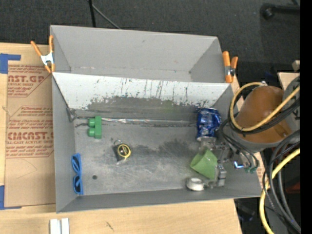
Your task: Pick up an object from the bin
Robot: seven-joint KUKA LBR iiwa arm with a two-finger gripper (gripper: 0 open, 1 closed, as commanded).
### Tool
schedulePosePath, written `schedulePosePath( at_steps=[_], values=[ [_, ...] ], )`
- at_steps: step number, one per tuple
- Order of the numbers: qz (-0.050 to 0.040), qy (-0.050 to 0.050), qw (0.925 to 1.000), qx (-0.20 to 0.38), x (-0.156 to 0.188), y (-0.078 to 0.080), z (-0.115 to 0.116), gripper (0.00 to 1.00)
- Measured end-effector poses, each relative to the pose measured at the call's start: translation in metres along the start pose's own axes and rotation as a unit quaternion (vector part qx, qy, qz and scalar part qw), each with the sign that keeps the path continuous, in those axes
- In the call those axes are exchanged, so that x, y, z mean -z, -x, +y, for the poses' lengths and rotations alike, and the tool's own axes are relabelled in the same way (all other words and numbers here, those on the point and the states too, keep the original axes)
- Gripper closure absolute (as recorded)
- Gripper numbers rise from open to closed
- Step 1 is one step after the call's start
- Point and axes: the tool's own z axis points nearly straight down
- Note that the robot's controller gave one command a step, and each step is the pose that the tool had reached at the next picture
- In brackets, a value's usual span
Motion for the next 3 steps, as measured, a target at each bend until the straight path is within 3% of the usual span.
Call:
schedulePosePath(
  at_steps=[1,2,3],
  values=[
    [0.0016,0.001,0.9981,0.061,-0.001,-0.003,0.009,0.0],
    [-0.0045,0.0,0.9986,0.053,-0.03,0.0,0.009,0.0],
    [-0.0077,-0.001,0.9986,0.052,-0.028,0.002,0.009,0.0]
  ],
)
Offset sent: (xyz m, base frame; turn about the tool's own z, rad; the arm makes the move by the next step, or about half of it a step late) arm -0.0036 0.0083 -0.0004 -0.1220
